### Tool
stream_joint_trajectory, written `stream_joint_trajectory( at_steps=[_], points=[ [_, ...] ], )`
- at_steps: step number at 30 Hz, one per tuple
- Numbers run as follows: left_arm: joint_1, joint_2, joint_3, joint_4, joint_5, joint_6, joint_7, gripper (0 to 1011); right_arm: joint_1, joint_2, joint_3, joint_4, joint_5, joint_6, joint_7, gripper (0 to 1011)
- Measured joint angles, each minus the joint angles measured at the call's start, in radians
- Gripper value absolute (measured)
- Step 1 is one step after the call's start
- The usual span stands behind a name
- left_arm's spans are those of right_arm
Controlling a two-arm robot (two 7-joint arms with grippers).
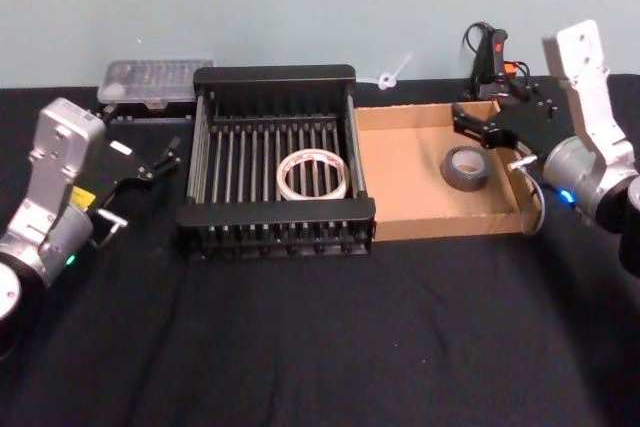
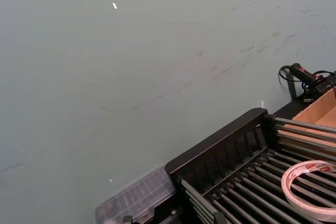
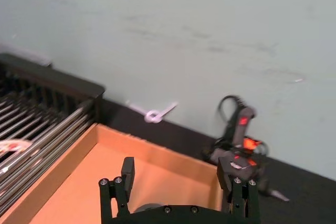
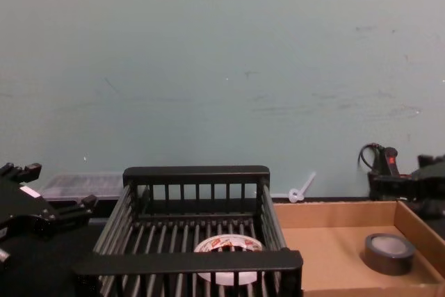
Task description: Pick up the white tape and place it into the black box , Pick up the silver tape and place it into the brown box.
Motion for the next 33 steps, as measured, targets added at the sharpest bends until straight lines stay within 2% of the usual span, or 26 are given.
stream_joint_trajectory(
  at_steps=[4,8,14,20,33],
  points=[
    [0.000,0.000,0.000,0.000,0.000,0.000,0.000,1001,-0.056,-0.008,0.030,-0.043,-0.024,-0.050,-0.060,1002],
    [0.000,0.000,0.000,0.000,0.000,0.000,0.000,1001,-0.100,-0.007,0.050,-0.077,-0.038,-0.074,-0.087,1002],
    [0.000,0.000,0.000,0.000,0.000,0.000,0.000,1001,-0.178,0.001,0.074,-0.128,-0.058,-0.102,-0.110,1002],
    [0.000,0.000,0.000,0.000,0.000,0.000,0.000,1001,-0.236,-0.003,0.096,-0.152,-0.076,-0.130,-0.130,1002],
    [0.000,0.000,0.000,0.000,0.000,0.000,0.000,1001,-0.254,-0.025,0.126,-0.156,-0.094,-0.150,-0.136,1002]
  ],
)
